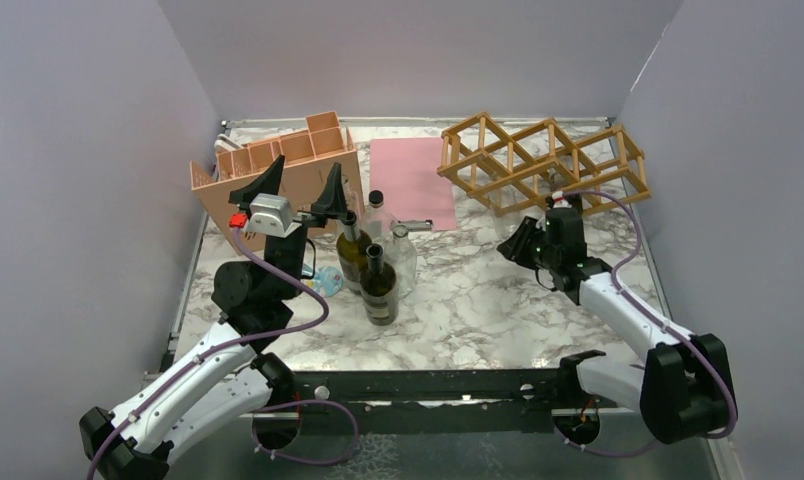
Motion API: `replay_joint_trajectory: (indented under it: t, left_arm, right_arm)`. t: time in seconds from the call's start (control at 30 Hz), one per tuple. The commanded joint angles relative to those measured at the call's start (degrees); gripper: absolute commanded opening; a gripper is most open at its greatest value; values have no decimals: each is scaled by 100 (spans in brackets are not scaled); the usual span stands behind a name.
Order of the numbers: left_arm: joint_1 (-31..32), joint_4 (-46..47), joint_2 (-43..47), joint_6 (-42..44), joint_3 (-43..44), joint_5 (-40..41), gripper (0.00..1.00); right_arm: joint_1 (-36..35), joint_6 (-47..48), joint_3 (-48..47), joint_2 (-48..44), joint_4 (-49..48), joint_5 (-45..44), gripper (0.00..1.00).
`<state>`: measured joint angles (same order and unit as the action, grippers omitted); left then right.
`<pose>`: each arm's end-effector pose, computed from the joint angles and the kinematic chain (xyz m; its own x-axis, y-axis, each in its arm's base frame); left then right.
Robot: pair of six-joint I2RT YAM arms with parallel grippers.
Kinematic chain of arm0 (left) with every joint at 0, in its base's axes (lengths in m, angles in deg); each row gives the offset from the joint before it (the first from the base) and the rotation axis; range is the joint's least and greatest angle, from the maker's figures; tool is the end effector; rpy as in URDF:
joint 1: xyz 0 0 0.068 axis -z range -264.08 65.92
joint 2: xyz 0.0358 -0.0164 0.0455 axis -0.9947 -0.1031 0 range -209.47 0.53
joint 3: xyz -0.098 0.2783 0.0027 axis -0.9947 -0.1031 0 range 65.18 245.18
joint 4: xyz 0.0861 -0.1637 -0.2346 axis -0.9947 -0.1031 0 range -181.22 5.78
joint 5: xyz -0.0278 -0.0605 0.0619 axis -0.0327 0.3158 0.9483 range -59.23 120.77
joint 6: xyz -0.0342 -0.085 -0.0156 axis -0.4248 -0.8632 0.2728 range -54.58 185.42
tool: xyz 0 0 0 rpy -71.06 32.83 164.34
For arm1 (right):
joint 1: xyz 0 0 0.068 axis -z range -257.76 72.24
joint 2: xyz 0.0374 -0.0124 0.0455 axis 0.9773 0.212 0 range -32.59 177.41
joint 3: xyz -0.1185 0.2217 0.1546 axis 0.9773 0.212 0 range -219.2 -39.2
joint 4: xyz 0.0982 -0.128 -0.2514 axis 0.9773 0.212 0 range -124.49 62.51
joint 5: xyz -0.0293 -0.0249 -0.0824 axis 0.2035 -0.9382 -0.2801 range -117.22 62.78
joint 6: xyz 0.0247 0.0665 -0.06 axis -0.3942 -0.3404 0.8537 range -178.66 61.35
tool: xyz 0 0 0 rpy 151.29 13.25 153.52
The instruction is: Take the wine bottle off the wine rack
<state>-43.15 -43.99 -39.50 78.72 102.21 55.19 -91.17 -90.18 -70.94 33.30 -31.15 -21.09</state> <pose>0.1791 -0.1095 0.4340 0.5248 -0.1779 -0.8324 0.2332 0.9705 -0.0603 0.2864 0.0775 0.1698 -0.6682 0.3752 -0.6424 0.0428 0.8814 0.4704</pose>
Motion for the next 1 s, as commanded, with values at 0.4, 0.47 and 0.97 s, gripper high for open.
replay_joint_trajectory:
  t: [0.4, 0.47, 0.97]
  left_arm:
    - [-24, 169, 23, -176, -74, -155, 99]
    - [-23, 169, 10, -201, -74, -175, 99]
    - [-15, 120, -62, -367, 21, -632, 99]
  right_arm:
    - [5, -62, -400, -1574, 2251, 268, 10]
    - [5, -78, -522, -1755, 2587, 320, 8]
    - [5, 98, -1386, -2176, 4281, 1165, 1]
